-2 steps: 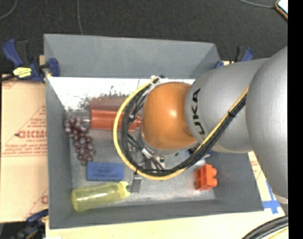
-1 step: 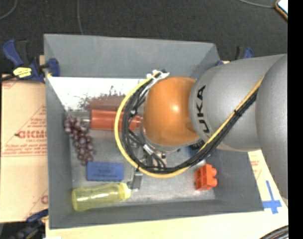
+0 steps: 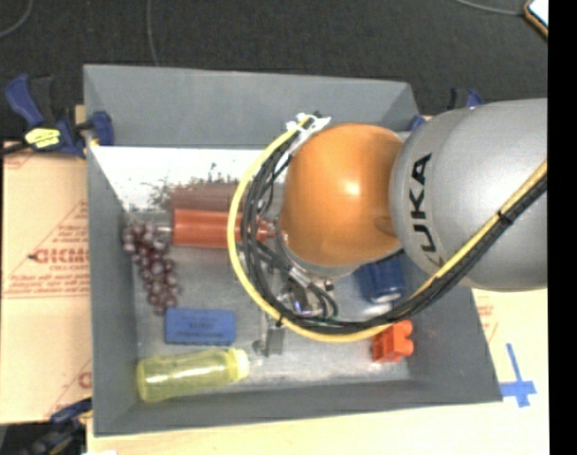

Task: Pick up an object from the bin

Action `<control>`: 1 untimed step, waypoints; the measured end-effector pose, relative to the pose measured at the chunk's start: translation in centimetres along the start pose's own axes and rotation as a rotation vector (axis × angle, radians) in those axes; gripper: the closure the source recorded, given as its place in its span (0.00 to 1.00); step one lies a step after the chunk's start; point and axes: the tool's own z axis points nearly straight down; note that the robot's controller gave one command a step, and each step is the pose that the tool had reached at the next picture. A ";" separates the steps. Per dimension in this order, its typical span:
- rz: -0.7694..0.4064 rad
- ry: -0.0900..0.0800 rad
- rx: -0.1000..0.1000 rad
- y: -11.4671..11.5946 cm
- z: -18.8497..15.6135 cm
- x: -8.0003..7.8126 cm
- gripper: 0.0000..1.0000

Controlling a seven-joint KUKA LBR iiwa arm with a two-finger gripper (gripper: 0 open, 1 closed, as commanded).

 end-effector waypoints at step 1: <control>0.124 0.007 0.000 2.4 10.3 -6.8 0.00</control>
Offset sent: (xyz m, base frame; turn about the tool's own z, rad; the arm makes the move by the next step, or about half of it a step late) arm 0.0558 0.0322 -0.0740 0.0780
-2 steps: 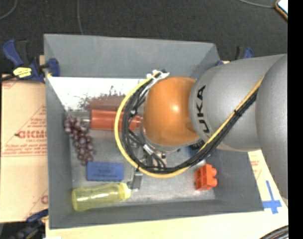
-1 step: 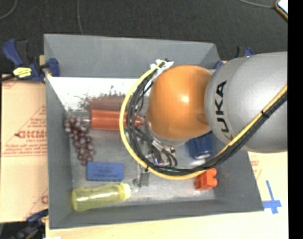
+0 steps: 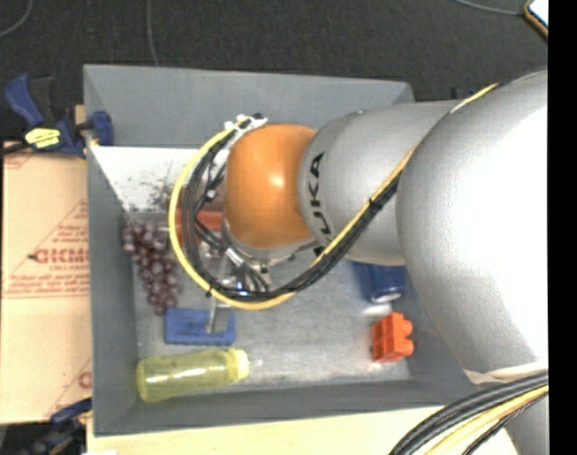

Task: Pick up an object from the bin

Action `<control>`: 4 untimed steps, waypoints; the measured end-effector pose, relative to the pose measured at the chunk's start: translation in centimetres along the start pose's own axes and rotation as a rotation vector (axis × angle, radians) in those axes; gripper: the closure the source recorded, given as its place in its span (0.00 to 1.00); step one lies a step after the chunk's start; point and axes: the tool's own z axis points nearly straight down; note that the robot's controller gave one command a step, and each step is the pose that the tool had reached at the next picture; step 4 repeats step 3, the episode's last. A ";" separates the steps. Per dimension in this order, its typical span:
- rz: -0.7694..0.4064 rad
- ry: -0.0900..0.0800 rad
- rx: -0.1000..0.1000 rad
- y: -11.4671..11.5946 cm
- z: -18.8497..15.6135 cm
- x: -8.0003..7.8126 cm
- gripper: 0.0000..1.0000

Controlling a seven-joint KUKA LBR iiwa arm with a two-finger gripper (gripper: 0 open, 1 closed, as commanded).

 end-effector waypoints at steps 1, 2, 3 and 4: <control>-0.045 -0.012 -0.001 -0.1 -2.8 1.2 0.00; -0.015 0.004 0.003 0.0 3.9 2.5 0.00; 0.053 -0.022 -0.005 2.9 2.9 4.2 0.00; 0.053 -0.022 -0.005 2.9 2.9 4.2 0.00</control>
Offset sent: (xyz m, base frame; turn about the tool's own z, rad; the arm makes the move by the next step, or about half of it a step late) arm -0.0236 0.0018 -0.0380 -0.0141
